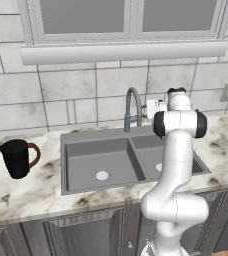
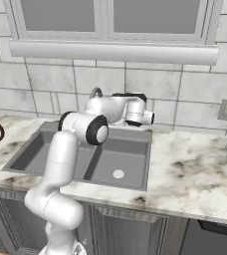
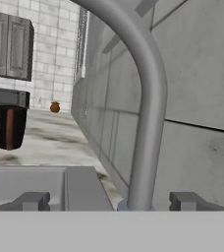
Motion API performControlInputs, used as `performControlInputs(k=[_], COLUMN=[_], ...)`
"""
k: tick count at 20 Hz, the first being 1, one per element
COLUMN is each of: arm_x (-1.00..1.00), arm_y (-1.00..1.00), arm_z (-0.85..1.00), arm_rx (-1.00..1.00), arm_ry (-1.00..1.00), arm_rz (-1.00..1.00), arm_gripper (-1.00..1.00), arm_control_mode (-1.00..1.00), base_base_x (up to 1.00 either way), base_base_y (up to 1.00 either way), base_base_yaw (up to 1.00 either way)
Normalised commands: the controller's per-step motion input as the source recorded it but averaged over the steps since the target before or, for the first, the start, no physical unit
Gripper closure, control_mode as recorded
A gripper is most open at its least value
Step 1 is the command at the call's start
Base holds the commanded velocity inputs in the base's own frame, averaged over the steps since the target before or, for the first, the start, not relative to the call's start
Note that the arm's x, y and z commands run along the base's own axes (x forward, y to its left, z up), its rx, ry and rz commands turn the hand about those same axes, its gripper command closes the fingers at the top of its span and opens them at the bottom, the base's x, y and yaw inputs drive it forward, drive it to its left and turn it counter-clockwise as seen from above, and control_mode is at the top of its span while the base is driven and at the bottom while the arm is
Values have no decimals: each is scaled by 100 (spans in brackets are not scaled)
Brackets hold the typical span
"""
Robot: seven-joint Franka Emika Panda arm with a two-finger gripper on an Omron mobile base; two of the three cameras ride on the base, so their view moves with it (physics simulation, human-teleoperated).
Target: Turn on the sink faucet and place the jug under the water for a few seconds to fill it up.
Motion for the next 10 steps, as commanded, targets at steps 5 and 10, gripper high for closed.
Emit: performControlInputs(k=[5, 10], arm_x=[8, 29], arm_y=[0, -45], arm_z=[-2, -13], arm_rx=[0, 1], arm_ry=[0, 0], arm_rz=[0, 0], arm_gripper=[-100, -100], arm_control_mode=[-100, -100], base_base_x=[0, 0], base_base_y=[0, 0], base_base_yaw=[0, 0])
